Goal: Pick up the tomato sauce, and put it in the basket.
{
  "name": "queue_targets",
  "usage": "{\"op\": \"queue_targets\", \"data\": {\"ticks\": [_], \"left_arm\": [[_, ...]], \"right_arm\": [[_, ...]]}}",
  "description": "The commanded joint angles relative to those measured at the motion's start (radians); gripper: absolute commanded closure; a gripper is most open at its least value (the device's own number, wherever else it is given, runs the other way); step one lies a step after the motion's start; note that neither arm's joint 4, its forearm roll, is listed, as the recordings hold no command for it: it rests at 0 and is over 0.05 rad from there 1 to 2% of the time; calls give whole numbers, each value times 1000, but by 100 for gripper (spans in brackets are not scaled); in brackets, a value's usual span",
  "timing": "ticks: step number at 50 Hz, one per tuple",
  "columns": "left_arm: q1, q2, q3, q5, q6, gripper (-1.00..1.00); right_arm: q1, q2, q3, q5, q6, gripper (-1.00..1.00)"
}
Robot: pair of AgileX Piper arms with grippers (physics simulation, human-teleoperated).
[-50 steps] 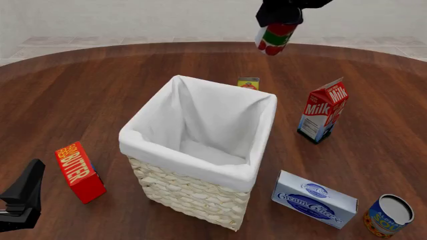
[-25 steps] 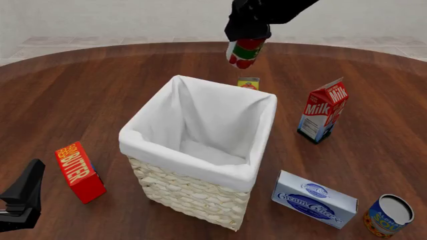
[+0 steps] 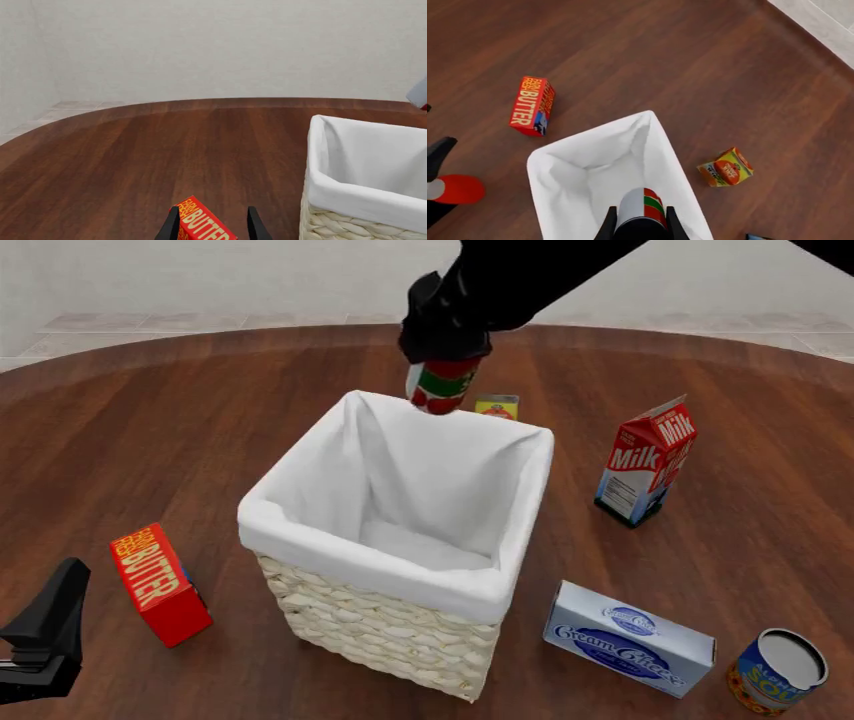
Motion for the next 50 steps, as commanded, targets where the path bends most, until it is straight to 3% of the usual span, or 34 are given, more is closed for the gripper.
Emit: {"op": "queue_targets", "data": {"ticks": [1,50], "left_arm": [[-1,-6,0,5,1,-100],[-1,-6,0,5,1,-100]], "right_arm": [[34,9,22,-19,21,100],[68,33,151,-112,56,100]]}}
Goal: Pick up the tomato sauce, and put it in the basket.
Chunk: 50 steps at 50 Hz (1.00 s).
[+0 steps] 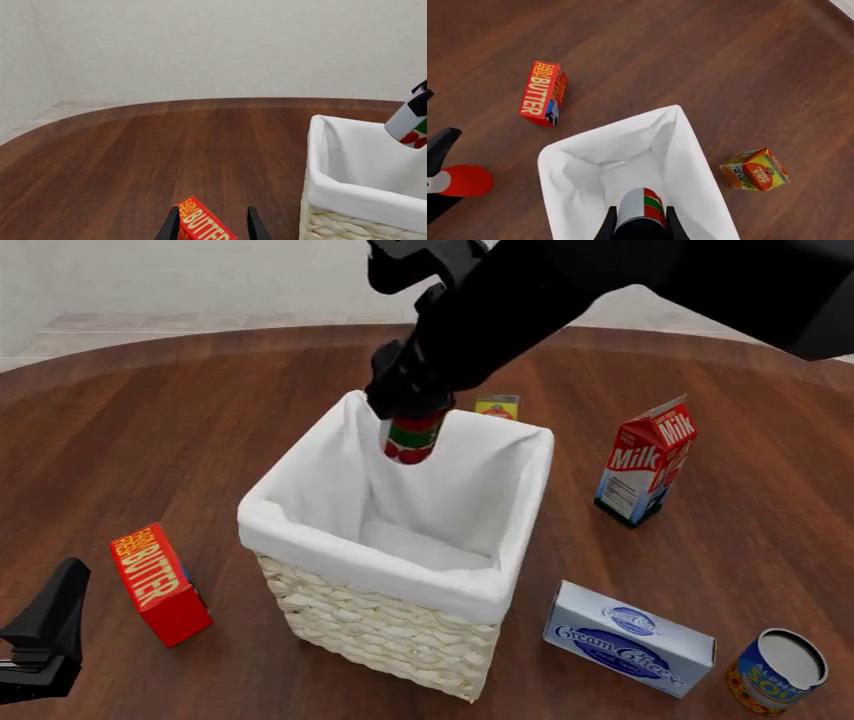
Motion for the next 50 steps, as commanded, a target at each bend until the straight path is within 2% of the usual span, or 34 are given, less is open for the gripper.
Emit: {"op": "queue_targets", "data": {"ticks": [1,50], "left_arm": [[-1,-6,0,5,1,-100],[-1,-6,0,5,1,-100]], "right_arm": [[6,3,45,-32,27,100],[11,16,151,-97,48,100]]}}
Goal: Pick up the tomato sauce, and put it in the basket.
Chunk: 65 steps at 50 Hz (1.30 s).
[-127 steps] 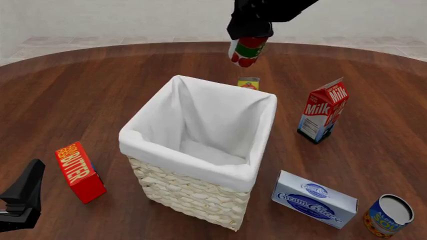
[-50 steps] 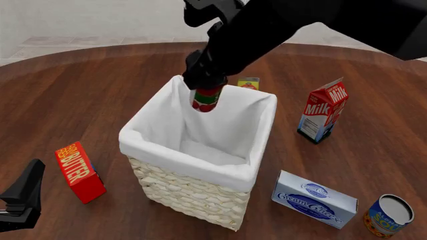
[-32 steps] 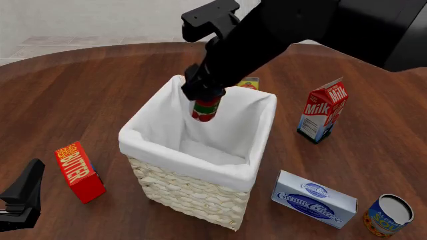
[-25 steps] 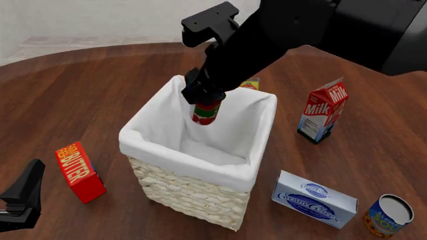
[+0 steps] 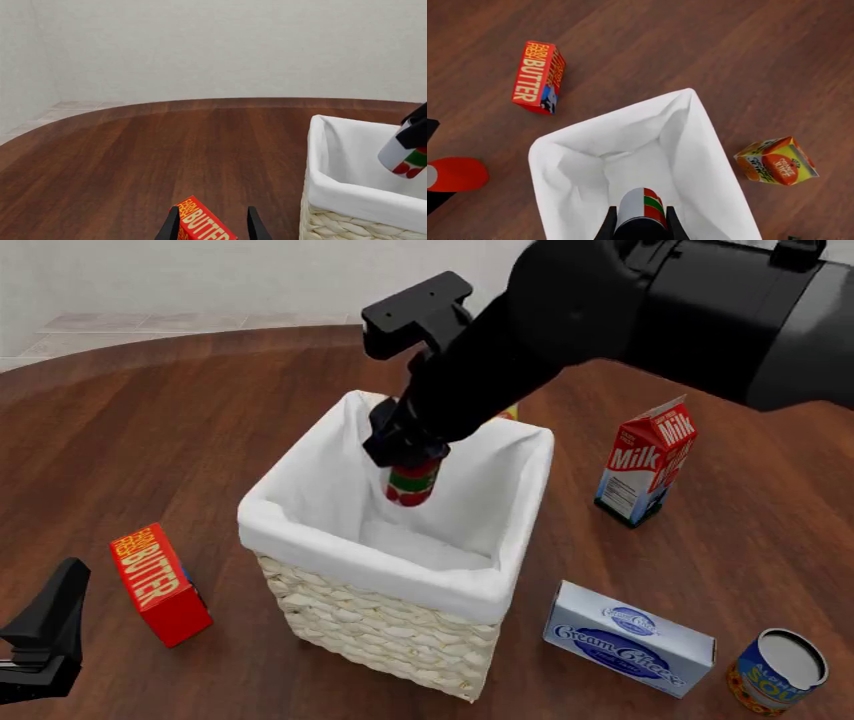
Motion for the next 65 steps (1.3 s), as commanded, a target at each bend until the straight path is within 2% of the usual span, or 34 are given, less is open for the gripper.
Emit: {"op": "queue_targets", "data": {"ticks": [1,65], "left_arm": [[-1,-6,0,5,1,-100],[-1,-6,0,5,1,-100]], "right_arm": [[-3,7,17,-19,18,100],[12,59,97,-89,59,100]]}}
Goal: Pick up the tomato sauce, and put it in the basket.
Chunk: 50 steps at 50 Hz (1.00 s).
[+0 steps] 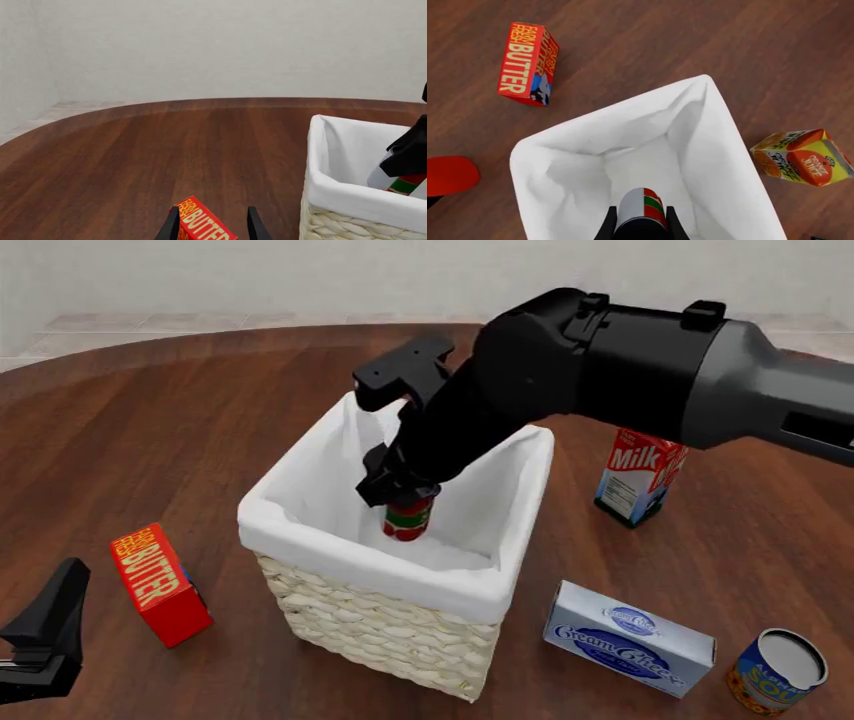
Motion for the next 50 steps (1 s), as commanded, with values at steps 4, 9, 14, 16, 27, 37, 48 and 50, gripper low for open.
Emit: {"op": "queue_targets", "data": {"ticks": [4,9,14,16,27,37,48,50], "left_arm": [[-1,-6,0,5,1,-100],[-1,-6,0,5,1,-100],[-1,-6,0,5,1,-100],[-1,-6,0,5,1,-100],[-1,-6,0,5,1,-100],[-1,-6,0,5,1,-100],[-1,-6,0,5,1,-100],[-1,-6,0,5,1,-100]], "right_arm": [[4,5,24,-24,29,100],[4,12,30,-28,31,100],[5,20,31,-30,33,100],[4,22,35,-35,33,100],[0,32,45,-44,41,100],[0,45,52,-53,45,100],[-7,53,49,-56,47,100],[-7,54,53,-58,48,100]]}}
